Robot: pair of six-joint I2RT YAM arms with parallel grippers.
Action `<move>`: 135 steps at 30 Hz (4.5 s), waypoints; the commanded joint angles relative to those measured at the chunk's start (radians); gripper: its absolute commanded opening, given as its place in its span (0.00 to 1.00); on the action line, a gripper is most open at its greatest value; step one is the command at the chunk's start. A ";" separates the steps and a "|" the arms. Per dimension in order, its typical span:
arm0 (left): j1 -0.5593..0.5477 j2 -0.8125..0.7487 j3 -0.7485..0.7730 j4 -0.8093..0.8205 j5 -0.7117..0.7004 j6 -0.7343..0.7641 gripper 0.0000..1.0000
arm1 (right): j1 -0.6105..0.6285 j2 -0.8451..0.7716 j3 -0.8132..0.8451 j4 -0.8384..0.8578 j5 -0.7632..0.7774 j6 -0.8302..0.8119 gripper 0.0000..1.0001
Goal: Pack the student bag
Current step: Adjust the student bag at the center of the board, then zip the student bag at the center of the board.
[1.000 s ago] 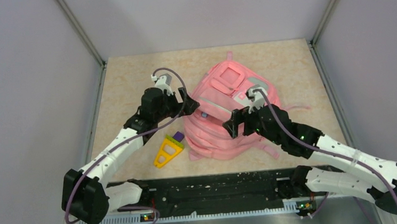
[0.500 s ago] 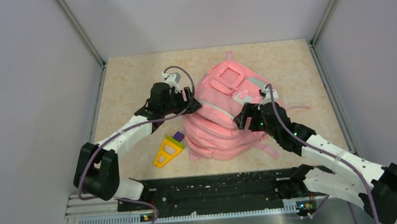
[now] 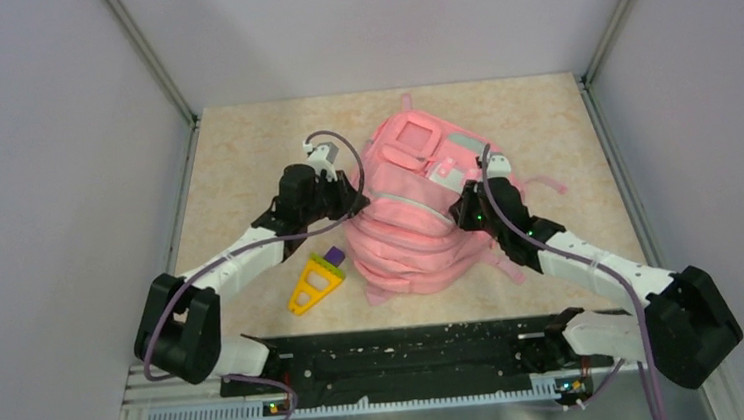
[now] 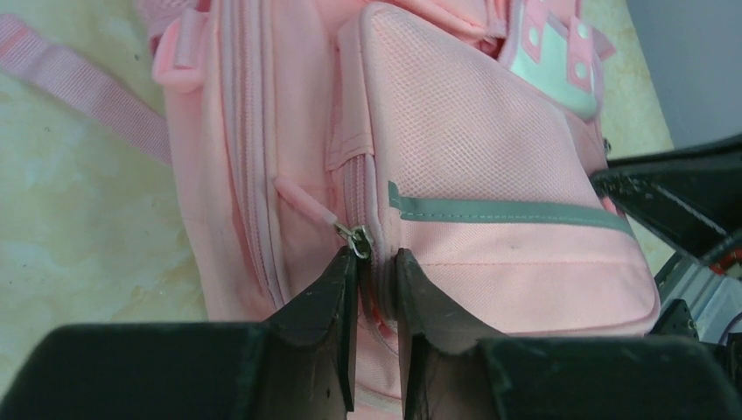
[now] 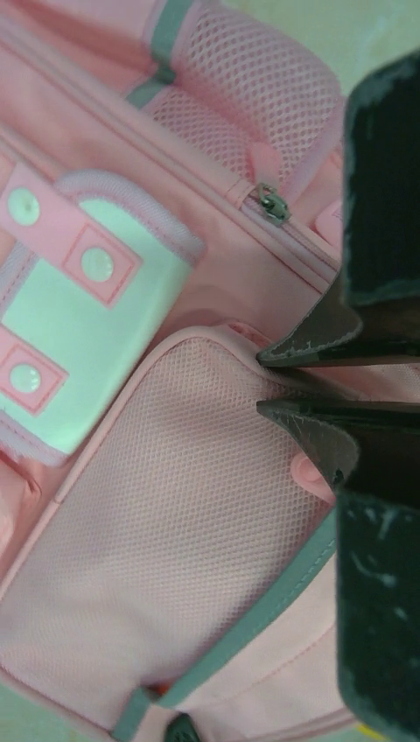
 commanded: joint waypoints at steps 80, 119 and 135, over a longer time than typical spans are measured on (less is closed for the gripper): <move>-0.189 -0.190 -0.088 -0.129 -0.036 0.579 0.00 | -0.060 -0.150 -0.137 0.109 -0.216 0.025 0.65; -0.374 -0.306 -0.136 -0.230 -0.249 -0.195 0.67 | 0.252 -0.285 -0.155 0.069 0.101 -0.134 0.71; -0.266 -0.404 -0.234 -0.029 -0.412 -0.345 0.72 | 0.569 0.037 0.052 0.120 0.389 -0.160 0.61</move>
